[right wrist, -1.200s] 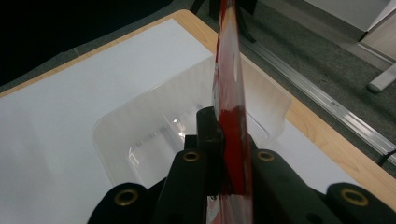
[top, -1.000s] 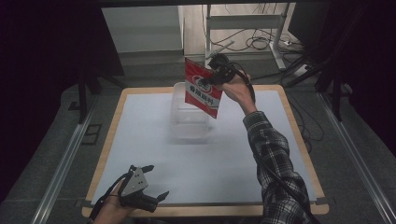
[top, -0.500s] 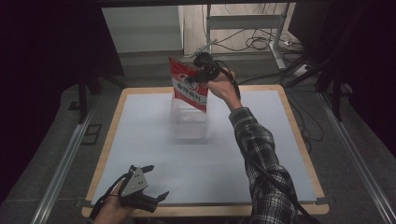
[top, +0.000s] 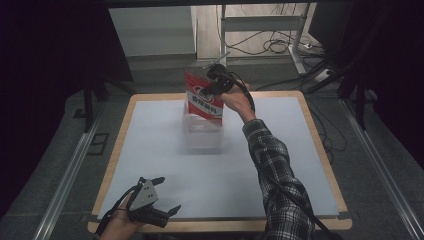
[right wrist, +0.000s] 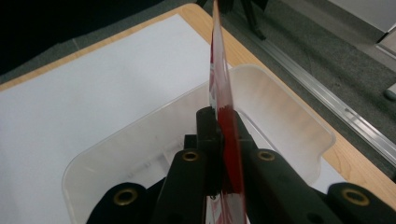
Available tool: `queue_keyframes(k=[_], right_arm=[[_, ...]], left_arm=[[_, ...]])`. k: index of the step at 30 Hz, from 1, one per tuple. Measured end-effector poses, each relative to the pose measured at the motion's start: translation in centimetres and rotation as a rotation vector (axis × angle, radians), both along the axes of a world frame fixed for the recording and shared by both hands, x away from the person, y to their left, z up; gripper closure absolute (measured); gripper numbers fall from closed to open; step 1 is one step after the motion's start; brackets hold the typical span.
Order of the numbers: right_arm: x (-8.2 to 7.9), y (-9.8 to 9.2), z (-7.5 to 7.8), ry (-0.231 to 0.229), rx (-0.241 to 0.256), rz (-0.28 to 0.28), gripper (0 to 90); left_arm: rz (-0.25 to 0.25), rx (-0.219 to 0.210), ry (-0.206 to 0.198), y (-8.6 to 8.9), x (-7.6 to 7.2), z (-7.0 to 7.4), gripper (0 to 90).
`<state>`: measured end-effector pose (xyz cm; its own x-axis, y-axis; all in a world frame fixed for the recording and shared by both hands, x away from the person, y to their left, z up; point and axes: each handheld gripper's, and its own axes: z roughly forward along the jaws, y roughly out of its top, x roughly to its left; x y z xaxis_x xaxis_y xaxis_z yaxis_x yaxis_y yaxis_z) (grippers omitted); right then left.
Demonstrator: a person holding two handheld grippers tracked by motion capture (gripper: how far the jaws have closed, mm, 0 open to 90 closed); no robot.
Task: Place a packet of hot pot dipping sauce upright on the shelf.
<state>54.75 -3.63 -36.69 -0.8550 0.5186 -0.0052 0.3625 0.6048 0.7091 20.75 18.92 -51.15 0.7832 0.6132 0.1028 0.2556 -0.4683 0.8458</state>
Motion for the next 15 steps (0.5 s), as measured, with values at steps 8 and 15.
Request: queue_keyframes(k=[8,15], right_arm=[[0.03,-0.60,-0.68,-0.014,0.031,-0.038,85.0],[-0.24,-0.63,-0.77,-0.050,0.017,-0.054,73.8]], left_arm=[[0.009,-0.006,0.001,0.06,0.04,0.01,2.5],[0.022,-0.026,0.008,0.26,0.14,0.06,2.1]])
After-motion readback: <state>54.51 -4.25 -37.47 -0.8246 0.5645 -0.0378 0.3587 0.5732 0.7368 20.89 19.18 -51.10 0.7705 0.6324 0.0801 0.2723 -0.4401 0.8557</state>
